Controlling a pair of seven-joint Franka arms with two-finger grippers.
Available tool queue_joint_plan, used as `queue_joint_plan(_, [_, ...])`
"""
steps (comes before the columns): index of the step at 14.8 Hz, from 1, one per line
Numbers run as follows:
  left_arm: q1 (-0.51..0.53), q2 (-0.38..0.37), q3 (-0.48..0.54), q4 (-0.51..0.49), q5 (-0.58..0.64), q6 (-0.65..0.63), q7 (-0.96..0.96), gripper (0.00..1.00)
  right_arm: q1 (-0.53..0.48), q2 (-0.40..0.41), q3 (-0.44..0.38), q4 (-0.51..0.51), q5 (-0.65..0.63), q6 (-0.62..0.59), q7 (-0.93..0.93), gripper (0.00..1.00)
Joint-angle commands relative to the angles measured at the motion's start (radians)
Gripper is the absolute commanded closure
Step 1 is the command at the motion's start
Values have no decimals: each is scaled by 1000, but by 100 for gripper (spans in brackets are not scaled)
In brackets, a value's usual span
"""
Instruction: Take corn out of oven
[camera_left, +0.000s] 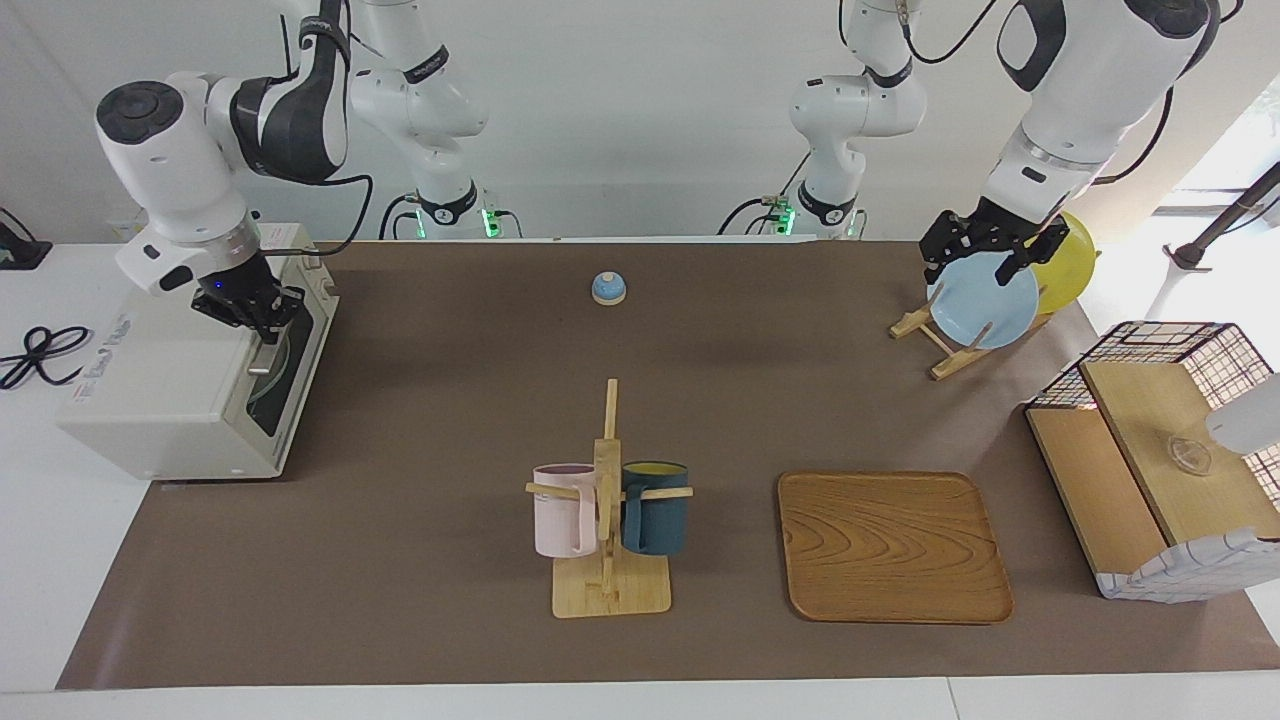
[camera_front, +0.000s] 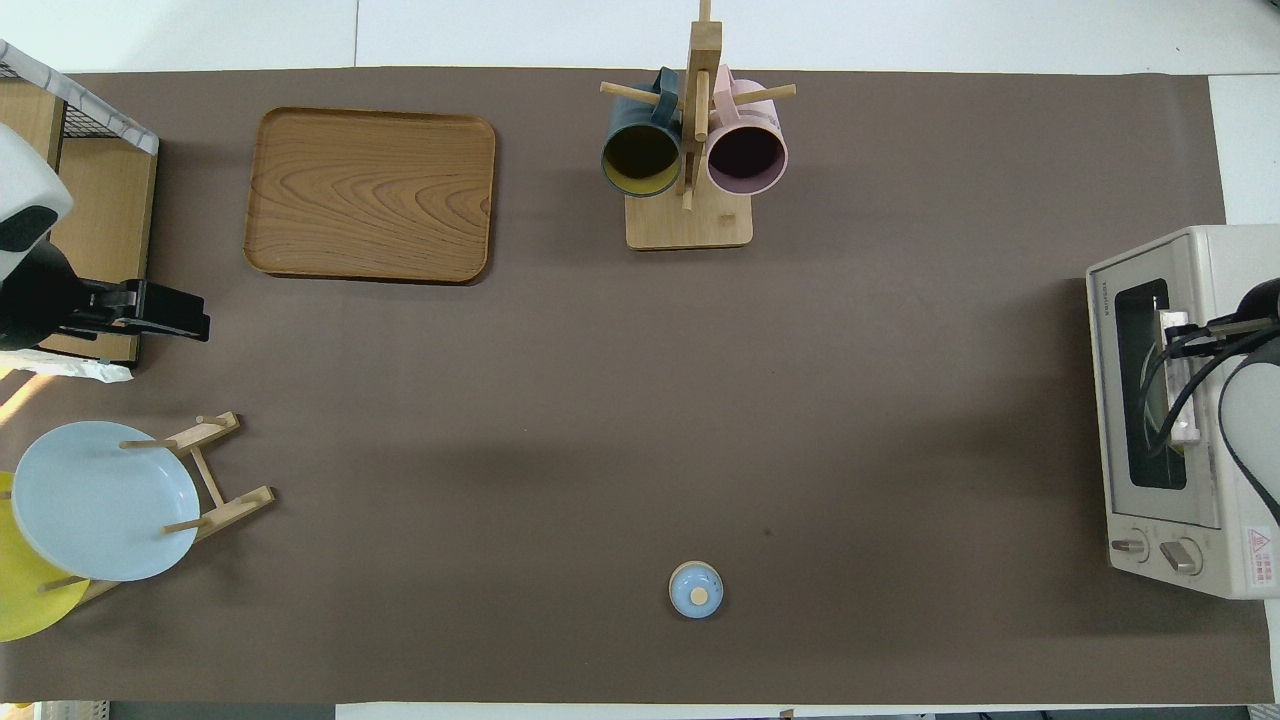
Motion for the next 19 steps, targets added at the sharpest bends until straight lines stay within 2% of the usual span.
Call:
queue_joint_plan(1, [9, -16, -5, -11, 6, -7, 5, 0, -23, -11, 10, -33, -8, 29, -24, 100])
queue_joint_plan(8, [9, -16, -5, -13, 6, -3, 5, 0, -21, -6, 11, -76, -4, 91, -10, 100])
queue_joint_plan(16, [9, -16, -6, -13, 6, 1, 5, 0, 55, -3, 13, -102, 7, 100, 106, 100])
queue_joint_plan(19, [9, -16, -6, -13, 6, 3, 5, 0, 55, 6, 14, -148, 8, 169, 107, 100])
